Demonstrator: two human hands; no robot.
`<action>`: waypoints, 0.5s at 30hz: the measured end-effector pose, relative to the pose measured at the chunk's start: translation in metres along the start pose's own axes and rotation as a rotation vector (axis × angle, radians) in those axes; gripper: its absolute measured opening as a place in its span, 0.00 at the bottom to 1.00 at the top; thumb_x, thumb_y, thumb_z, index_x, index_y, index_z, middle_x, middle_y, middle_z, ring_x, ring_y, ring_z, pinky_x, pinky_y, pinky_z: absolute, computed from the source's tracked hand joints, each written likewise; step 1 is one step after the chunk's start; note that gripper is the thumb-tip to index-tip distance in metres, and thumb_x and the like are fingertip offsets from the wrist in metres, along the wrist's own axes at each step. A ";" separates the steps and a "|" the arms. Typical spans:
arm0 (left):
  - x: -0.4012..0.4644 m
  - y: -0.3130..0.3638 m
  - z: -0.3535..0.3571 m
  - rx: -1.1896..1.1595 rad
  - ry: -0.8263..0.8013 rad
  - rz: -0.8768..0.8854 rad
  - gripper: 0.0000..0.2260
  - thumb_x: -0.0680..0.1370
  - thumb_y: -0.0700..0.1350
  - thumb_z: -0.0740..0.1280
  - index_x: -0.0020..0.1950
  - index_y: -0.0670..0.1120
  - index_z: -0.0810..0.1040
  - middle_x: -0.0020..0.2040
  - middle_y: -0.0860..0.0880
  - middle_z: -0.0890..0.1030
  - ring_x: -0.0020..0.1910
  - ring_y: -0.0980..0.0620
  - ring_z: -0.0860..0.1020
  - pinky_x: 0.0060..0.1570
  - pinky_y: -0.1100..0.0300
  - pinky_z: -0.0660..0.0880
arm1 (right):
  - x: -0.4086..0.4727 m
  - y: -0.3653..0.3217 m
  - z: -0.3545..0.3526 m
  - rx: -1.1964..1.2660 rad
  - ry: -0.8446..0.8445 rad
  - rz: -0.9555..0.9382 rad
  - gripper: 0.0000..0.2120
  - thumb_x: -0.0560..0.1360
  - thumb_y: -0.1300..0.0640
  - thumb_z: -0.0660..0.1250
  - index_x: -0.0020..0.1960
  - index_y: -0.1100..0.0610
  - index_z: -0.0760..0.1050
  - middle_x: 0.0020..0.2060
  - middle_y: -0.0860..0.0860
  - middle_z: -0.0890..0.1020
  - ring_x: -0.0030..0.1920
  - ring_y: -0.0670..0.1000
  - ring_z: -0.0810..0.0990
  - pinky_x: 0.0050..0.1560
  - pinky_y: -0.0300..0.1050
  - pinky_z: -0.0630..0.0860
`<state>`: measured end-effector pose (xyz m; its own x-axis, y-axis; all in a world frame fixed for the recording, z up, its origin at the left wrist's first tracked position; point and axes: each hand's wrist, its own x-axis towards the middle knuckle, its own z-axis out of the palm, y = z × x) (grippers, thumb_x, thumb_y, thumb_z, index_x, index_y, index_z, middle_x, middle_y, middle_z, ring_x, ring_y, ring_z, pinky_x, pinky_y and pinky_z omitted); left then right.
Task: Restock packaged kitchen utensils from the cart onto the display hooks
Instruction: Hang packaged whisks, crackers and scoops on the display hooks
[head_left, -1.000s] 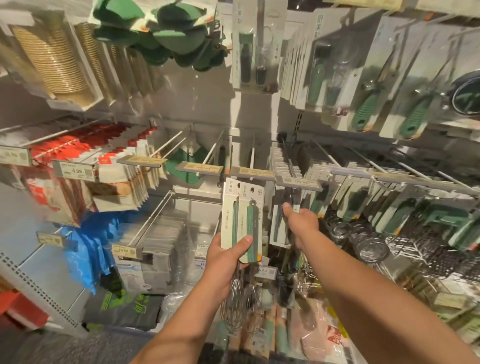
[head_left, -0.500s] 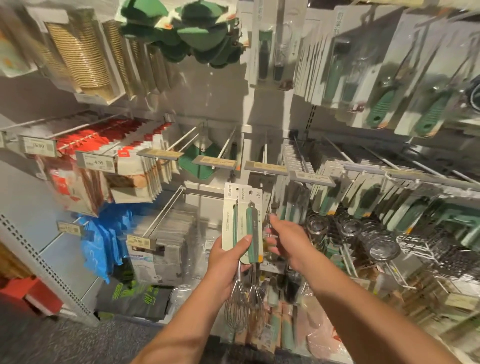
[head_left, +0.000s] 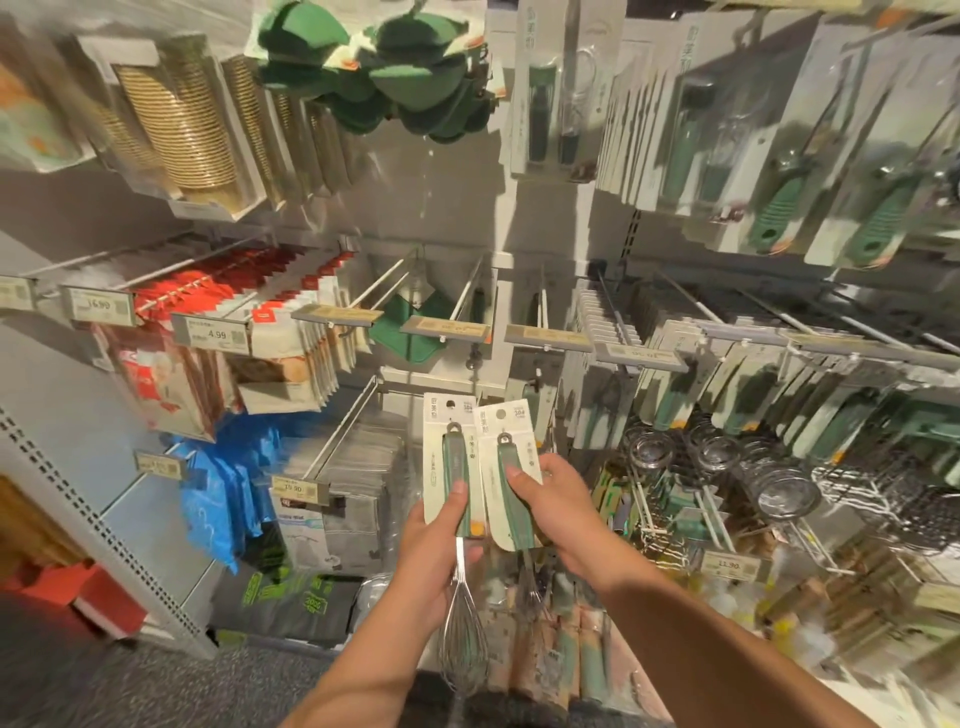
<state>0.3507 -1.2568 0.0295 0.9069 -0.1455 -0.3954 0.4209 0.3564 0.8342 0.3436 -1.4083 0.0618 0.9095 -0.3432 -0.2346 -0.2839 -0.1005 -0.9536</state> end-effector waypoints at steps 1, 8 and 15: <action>-0.001 0.003 0.000 -0.002 -0.011 0.005 0.28 0.79 0.54 0.73 0.74 0.46 0.70 0.39 0.54 0.87 0.33 0.55 0.85 0.31 0.60 0.81 | -0.001 -0.001 0.000 -0.002 0.002 -0.018 0.09 0.82 0.52 0.69 0.60 0.53 0.76 0.55 0.48 0.84 0.54 0.48 0.84 0.52 0.45 0.80; 0.004 0.014 0.014 0.035 -0.022 0.035 0.29 0.78 0.54 0.74 0.74 0.46 0.71 0.57 0.44 0.86 0.43 0.48 0.87 0.34 0.60 0.81 | 0.008 -0.011 -0.010 0.077 0.115 -0.103 0.06 0.83 0.51 0.67 0.58 0.51 0.74 0.55 0.47 0.83 0.56 0.47 0.82 0.53 0.43 0.77; 0.008 0.018 0.030 0.072 -0.044 0.045 0.24 0.79 0.52 0.74 0.72 0.48 0.73 0.58 0.46 0.85 0.47 0.49 0.87 0.34 0.62 0.80 | 0.033 -0.016 -0.015 0.097 0.192 -0.059 0.27 0.80 0.43 0.68 0.74 0.56 0.70 0.69 0.53 0.77 0.68 0.55 0.76 0.70 0.59 0.73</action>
<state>0.3665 -1.2791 0.0529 0.9242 -0.1718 -0.3411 0.3787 0.2967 0.8767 0.3739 -1.4320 0.0725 0.8464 -0.5120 -0.1468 -0.1933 -0.0386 -0.9804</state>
